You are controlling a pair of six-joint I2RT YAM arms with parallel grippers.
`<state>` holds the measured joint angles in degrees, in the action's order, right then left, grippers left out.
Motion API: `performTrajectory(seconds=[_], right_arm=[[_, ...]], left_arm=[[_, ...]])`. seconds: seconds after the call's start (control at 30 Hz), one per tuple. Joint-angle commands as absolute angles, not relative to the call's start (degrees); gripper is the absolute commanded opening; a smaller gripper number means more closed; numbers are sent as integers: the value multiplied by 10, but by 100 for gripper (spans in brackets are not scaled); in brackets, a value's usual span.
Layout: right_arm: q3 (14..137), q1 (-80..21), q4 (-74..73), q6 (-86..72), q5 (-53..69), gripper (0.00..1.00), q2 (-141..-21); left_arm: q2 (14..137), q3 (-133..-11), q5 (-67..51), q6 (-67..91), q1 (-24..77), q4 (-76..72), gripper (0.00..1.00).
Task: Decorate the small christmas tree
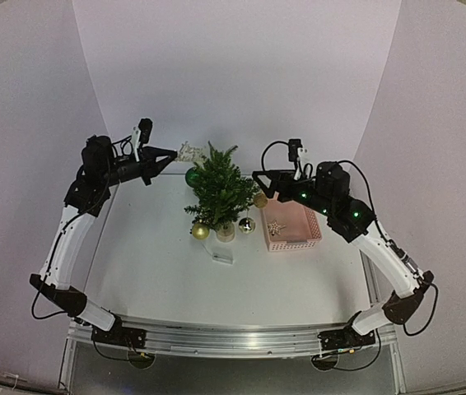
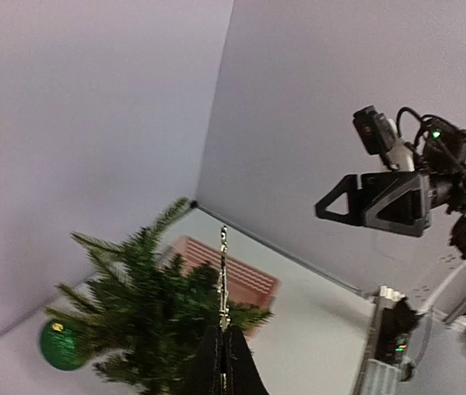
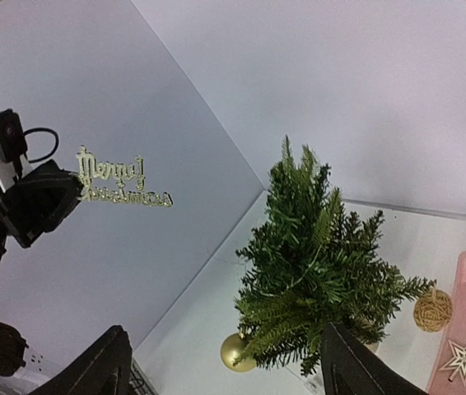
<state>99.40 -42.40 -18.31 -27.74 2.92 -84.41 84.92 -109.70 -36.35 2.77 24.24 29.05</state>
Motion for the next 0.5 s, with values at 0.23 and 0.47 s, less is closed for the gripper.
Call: performTrajectory(seconds=[0.23, 0.47], right_arm=[[982, -417, -247, -234, 98, 76, -854], [1020, -409, -240, -255, 192, 70, -920]], left_arm=[[861, -974, -581, 297, 241, 76, 0], [864, -903, -564, 308, 262, -26, 0]])
